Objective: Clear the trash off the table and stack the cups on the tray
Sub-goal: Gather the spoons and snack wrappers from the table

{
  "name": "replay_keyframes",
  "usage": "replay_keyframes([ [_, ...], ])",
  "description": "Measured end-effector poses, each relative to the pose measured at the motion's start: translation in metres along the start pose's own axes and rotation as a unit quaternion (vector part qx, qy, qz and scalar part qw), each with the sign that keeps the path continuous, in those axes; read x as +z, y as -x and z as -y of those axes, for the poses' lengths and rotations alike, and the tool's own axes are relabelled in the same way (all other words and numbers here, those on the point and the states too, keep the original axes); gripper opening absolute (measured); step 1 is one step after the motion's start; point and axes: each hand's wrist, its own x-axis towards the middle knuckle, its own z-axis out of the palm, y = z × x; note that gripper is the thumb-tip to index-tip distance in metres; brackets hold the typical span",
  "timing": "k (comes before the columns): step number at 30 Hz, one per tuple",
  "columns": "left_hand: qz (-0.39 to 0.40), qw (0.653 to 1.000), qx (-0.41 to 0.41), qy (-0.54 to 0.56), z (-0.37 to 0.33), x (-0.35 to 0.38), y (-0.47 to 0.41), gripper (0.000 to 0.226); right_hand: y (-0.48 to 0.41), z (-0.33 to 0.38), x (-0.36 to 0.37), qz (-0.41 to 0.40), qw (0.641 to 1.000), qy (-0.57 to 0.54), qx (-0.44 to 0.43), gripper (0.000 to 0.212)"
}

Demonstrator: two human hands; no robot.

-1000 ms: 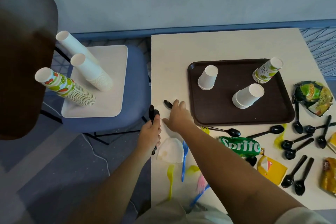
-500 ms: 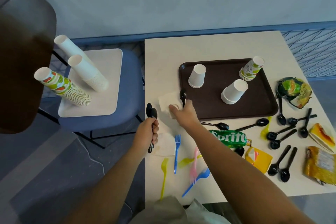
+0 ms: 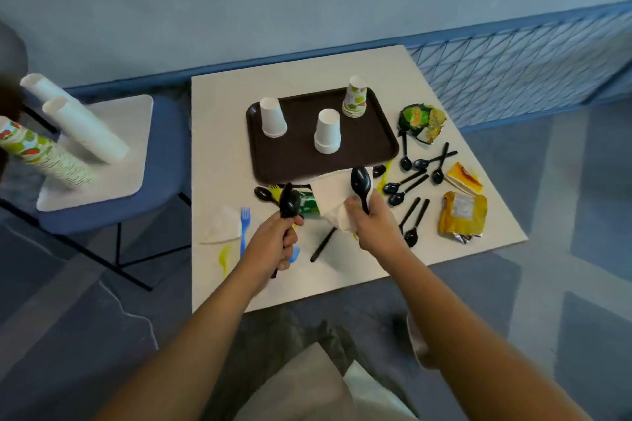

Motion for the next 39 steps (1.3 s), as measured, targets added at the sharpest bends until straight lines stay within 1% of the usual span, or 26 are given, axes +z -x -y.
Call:
replay_keyframes([
  [3,0.022,1.0,-0.006,0.008,0.022,0.053,0.027,0.022,0.038,-0.023,-0.057,-0.015,0.999,-0.014,0.033,0.01],
  [6,0.052,0.998,-0.024,-0.013,0.042,0.097,0.05,0.023,0.068,-0.047,-0.104,-0.037,0.996,-0.025,0.076,0.013],
  [10,0.083,0.991,-0.019,-0.099,0.062,0.14,0.066,0.015,0.096,-0.083,-0.152,-0.063,0.989,-0.044,0.126,0.018],
  [15,0.125,0.978,0.001,-0.168,0.084,0.181,0.056,0.018,0.12,-0.123,-0.194,-0.113,0.986,-0.014,0.118,0.029],
  [19,0.164,0.951,0.028,-0.259,0.1,0.209,0.042,0.023,0.133,-0.152,-0.224,-0.152,0.978,-0.002,0.142,0.023],
  [20,0.168,0.943,0.036,-0.285,0.104,0.217,0.04,0.027,0.137,-0.161,-0.231,-0.15,0.977,0.007,0.151,0.023],
  [22,0.166,0.93,0.037,-0.325,0.113,0.231,0.04,0.035,0.142,-0.18,-0.244,-0.134,0.976,0.036,0.17,0.031],
  [24,0.164,0.922,0.012,-0.351,0.125,0.251,0.04,0.039,0.147,-0.202,-0.259,-0.118,0.972,0.054,0.195,0.04],
  [28,0.159,0.929,-0.065,-0.329,0.158,0.292,0.042,0.036,0.153,-0.25,-0.29,-0.066,0.964,0.104,0.234,0.05],
  [33,0.114,0.93,-0.059,-0.343,0.198,0.344,0.056,0.031,0.146,-0.302,-0.325,0.014,0.957,0.152,0.248,0.056],
  [36,0.074,0.939,-0.062,-0.33,0.225,0.372,0.06,0.027,0.139,-0.325,-0.34,0.032,0.954,0.163,0.249,0.057],
  [39,0.043,0.946,-0.089,-0.31,0.248,0.395,0.059,0.017,0.133,-0.348,-0.349,0.047,0.948,0.176,0.262,0.054],
])
